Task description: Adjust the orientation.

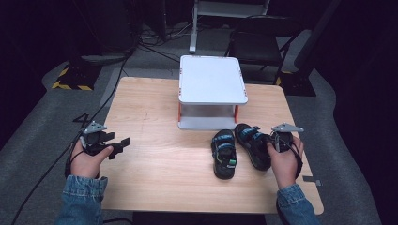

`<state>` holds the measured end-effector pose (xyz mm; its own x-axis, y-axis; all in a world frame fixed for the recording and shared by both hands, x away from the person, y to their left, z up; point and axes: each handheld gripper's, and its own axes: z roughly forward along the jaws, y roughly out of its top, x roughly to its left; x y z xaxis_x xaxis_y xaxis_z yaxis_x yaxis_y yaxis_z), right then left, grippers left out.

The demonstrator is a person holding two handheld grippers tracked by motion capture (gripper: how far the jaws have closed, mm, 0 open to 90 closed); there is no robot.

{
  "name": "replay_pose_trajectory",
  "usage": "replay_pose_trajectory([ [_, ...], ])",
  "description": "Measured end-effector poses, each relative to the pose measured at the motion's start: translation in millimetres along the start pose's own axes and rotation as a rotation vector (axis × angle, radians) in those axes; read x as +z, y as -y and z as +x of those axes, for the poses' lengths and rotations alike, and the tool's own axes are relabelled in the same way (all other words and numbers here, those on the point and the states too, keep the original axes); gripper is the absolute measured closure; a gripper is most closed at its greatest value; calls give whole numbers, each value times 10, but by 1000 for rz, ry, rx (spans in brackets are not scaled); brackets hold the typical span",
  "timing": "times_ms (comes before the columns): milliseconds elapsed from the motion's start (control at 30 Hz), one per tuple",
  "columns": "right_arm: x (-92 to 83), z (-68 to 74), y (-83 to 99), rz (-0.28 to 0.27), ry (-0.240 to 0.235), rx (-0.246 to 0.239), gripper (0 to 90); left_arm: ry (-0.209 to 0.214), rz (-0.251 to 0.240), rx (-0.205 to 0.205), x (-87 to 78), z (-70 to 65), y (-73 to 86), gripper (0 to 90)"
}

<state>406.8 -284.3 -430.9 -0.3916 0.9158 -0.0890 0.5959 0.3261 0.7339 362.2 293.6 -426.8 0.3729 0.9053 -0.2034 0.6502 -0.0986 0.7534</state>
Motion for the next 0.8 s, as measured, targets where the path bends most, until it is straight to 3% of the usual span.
replay_pose_trajectory([
  [200,99,-29,64,15,-26,10,751,2,1,10,20,-4,-21,283],
  [233,91,-39,59,19,-45,10,707,5,1,3,32,-18,-29,283],
  [267,72,-58,53,32,-66,6,565,7,2,17,41,-15,-37,283],
  [300,72,-58,53,32,-66,6,565,11,4,18,56,-24,-44,283],
  [333,8,-79,44,43,-83,4,464,15,9,19,85,-38,-59,282],
  [367,-11,-79,40,48,-84,2,443,15,9,19,85,-38,-59,282],
  [500,-191,-70,12,39,-91,-7,418,27,14,29,153,-66,-98,282],
  [533,-315,-35,-23,29,-105,-37,445,30,10,31,187,-84,-125,282],
  [567,-315,-35,-23,29,-105,-37,445,30,10,31,187,-84,-125,282],
  [600,-344,-17,-33,31,-125,-52,451,33,11,30,200,-96,-134,282],
  [633,-380,48,-45,58,-187,-96,470,36,14,41,226,-111,-153,282],
  [700,-367,122,-36,66,-234,-130,502,41,19,37,245,-130,-160,281],
  [800,-280,182,-17,97,-247,-121,554,47,27,43,296,-157,-169,281],
])
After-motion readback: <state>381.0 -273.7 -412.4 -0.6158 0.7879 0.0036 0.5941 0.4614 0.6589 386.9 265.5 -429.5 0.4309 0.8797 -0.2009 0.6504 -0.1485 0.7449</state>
